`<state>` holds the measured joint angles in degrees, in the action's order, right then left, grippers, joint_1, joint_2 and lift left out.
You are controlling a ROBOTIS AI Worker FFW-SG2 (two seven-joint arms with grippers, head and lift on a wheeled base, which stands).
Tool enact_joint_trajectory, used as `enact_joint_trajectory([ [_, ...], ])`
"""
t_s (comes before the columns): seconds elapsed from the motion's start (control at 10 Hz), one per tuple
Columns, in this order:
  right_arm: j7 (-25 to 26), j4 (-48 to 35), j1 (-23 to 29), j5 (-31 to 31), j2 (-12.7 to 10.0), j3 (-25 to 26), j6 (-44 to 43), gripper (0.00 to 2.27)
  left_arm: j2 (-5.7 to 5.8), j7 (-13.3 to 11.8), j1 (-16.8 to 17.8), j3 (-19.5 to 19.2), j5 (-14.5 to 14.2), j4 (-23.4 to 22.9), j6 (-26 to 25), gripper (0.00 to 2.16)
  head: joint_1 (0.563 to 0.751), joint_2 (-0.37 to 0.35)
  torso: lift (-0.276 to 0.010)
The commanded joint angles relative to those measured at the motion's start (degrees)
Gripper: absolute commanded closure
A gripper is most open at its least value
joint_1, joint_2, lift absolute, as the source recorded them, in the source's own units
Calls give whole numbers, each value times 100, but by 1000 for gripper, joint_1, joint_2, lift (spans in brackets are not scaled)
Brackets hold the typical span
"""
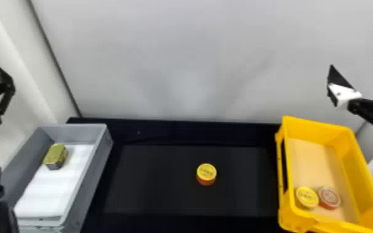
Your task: Pick up the round yellow can and place it in the yellow rectangular box
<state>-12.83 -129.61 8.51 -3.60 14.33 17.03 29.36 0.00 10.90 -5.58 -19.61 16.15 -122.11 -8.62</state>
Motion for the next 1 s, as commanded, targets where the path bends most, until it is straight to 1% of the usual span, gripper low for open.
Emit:
enact_joint_trajectory([
  [0.0,0,-73,28,61,0,29,80,202,-15,0,12,53,-15,21,0,96,694,14,-60],
  [0.2,0,-117,63,61,0,-68,106,202,-15,0,4,71,-7,38,-9,96,694,14,-60],
  [0.4,-115,-108,63,70,0,-173,185,202,-15,0,4,80,2,47,-18,98,694,14,-60],
  [0.7,-220,-56,125,184,0,-490,440,205,-15,0,4,88,2,56,-18,98,694,14,-60],
  [0.9,-282,32,204,290,0,-868,792,205,-15,0,12,97,2,74,-26,98,694,14,-60],
])
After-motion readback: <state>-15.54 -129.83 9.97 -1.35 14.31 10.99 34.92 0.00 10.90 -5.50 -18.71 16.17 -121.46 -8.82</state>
